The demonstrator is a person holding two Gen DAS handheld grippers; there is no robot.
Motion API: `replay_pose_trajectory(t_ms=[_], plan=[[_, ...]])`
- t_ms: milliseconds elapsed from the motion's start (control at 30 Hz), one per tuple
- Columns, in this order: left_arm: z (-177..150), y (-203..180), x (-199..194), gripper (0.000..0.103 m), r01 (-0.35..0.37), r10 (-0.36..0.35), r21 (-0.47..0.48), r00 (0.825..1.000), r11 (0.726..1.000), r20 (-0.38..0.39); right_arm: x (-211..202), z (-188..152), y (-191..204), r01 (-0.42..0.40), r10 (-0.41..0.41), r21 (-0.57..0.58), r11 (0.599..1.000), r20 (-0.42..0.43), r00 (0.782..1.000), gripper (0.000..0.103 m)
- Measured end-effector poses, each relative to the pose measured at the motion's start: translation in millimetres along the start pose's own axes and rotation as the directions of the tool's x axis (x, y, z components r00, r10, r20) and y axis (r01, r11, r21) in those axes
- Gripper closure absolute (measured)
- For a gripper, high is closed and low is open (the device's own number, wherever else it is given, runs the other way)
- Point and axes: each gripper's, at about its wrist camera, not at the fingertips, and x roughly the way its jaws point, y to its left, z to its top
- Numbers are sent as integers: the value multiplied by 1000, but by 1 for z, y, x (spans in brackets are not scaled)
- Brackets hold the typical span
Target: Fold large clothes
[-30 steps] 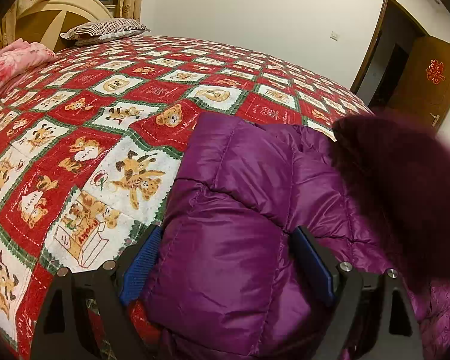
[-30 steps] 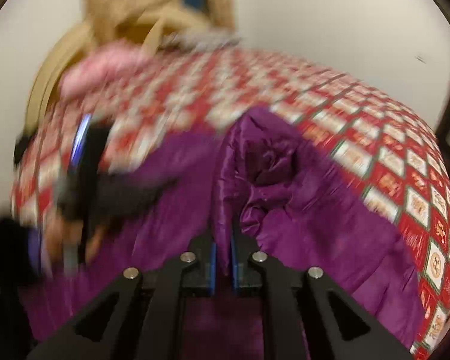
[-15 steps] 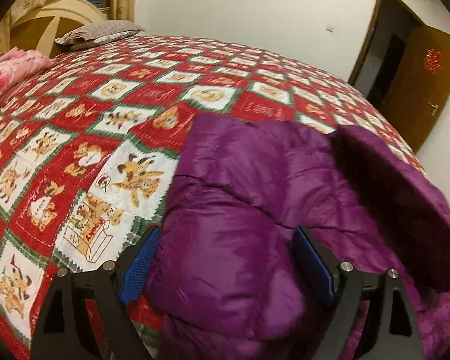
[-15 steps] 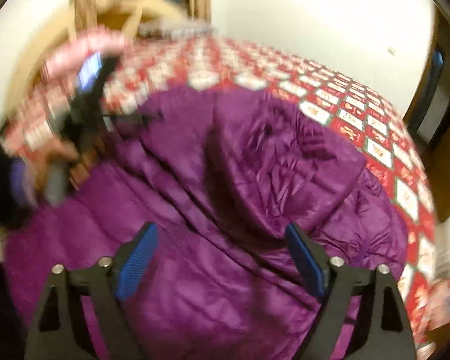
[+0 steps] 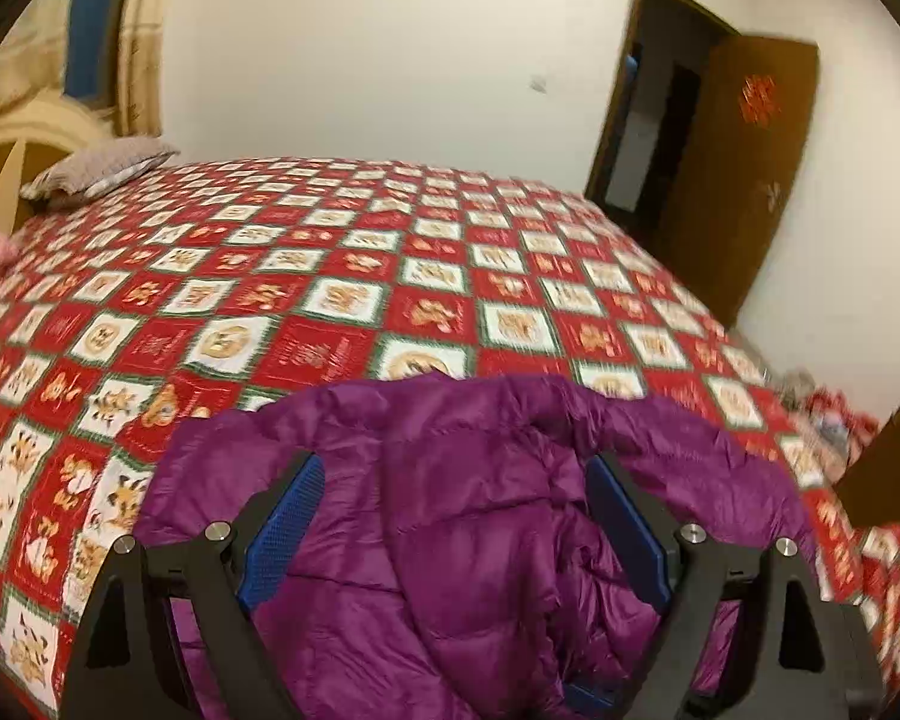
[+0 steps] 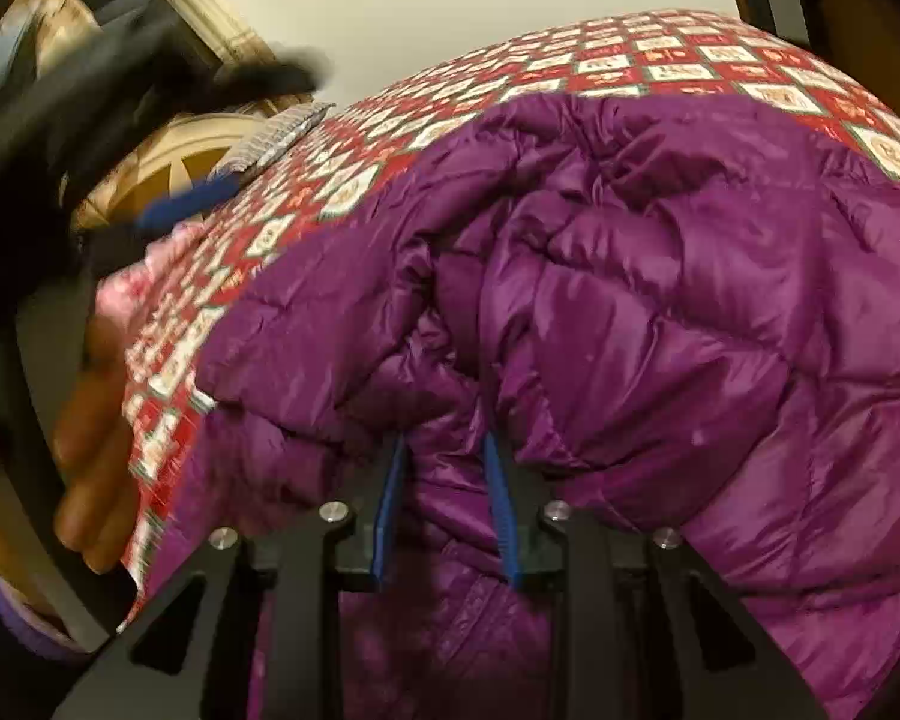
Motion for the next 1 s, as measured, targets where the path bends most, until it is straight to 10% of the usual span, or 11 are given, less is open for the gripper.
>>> replay_pose_trajectory(t_ms=[267, 667, 800, 900, 1000], plan=[[-56, 11, 38, 14, -111, 112, 12, 988, 994, -108, -75, 12, -9, 201, -188, -57, 978, 174, 967, 72], [-69, 4, 60, 5, -151, 159, 63, 975, 987, -157, -39, 12, -57, 374, -369, -48, 926, 89, 925, 76], [-68, 14, 21, 5, -61, 70, 62, 987, 996, -148, -57, 9, -43, 360, -358, -14, 933, 65, 931, 65], [-74, 36, -32, 5, 40, -40, 0, 995, 999, -93, -112, -12, -29, 261, -264, 42, 964, 179, 948, 36], [-87, 57, -83, 5, 104, -104, -4, 992, 995, -75, -161, -37, -10, 281, -277, 16, 960, 243, 930, 35]])
